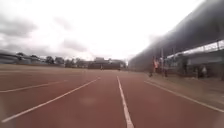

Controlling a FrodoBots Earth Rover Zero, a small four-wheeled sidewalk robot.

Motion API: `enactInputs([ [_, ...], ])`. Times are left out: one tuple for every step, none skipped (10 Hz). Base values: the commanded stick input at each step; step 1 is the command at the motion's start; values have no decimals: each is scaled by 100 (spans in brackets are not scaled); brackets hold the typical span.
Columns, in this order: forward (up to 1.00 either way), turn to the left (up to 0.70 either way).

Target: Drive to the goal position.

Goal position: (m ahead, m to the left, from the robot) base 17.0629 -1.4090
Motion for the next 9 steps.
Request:
enactInputs([
  [85, 0],
  [85, 0],
  [85, 0],
  [85, 0],
  [85, 0],
  [85, 0],
  [85, -7],
  [85, -28],
  [85, -34],
])
